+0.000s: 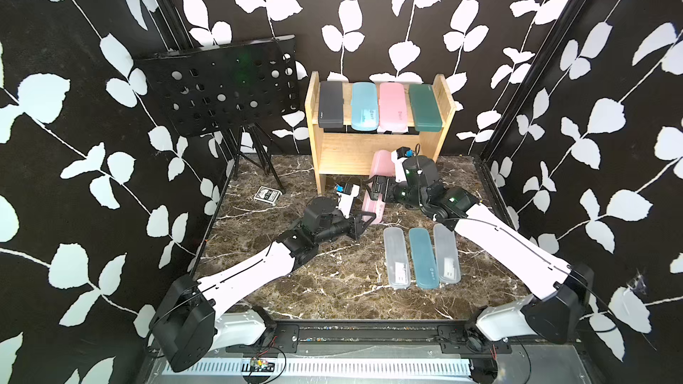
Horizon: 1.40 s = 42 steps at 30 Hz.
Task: Remove the pencil cases from the shelf
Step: Pick up the pencil case from the shelf, then place the pencil case at the center of the board.
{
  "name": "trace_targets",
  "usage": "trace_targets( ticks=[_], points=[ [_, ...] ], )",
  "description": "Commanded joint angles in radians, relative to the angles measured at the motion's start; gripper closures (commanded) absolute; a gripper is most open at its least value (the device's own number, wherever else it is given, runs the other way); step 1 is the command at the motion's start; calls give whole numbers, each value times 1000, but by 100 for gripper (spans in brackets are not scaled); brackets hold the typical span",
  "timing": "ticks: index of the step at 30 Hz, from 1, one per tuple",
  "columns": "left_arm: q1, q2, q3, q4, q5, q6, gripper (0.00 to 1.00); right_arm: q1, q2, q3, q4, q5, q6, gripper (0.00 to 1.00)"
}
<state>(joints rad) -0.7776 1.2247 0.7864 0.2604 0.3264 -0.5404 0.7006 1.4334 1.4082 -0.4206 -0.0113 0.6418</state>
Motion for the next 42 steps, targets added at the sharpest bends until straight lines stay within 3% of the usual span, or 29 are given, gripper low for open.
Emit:
trace_targets(
  ticks=[1,5,13,15,17,18,20,22,30,36,42],
  points=[
    [1,-47,-23,84,42,-3,100,7,-10,-32,65,-6,18,1],
    [0,-59,-19,92,73,-10,100,7,-21,-56,93,-30,27,3],
    [1,-70,-23,92,63,-9,99,7,-39,-76,100,-42,36,28],
    [1,-76,-32,81,39,5,57,6,-44,-72,79,-26,31,32],
    [1,-89,-33,33,-9,32,27,5,-42,-58,38,-8,22,32],
    [1,-100,-33,-7,-52,47,16,6,-39,-48,6,4,15,32],
    [1,-124,-32,-97,-166,74,8,7,-30,-33,-69,25,6,31],
    [7,-143,-26,-223,-330,67,4,6,-25,-42,-117,32,4,31],
    [54,-263,-83,-469,-691,22,1,44,62,-122,-196,35,40,30],
    [150,-323,-104,-524,-672,29,1,109,159,-148,-134,-6,94,30],
    [164,-312,-111,-524,-654,22,1,161,258,-174,-62,37,172,30]
  ],
)
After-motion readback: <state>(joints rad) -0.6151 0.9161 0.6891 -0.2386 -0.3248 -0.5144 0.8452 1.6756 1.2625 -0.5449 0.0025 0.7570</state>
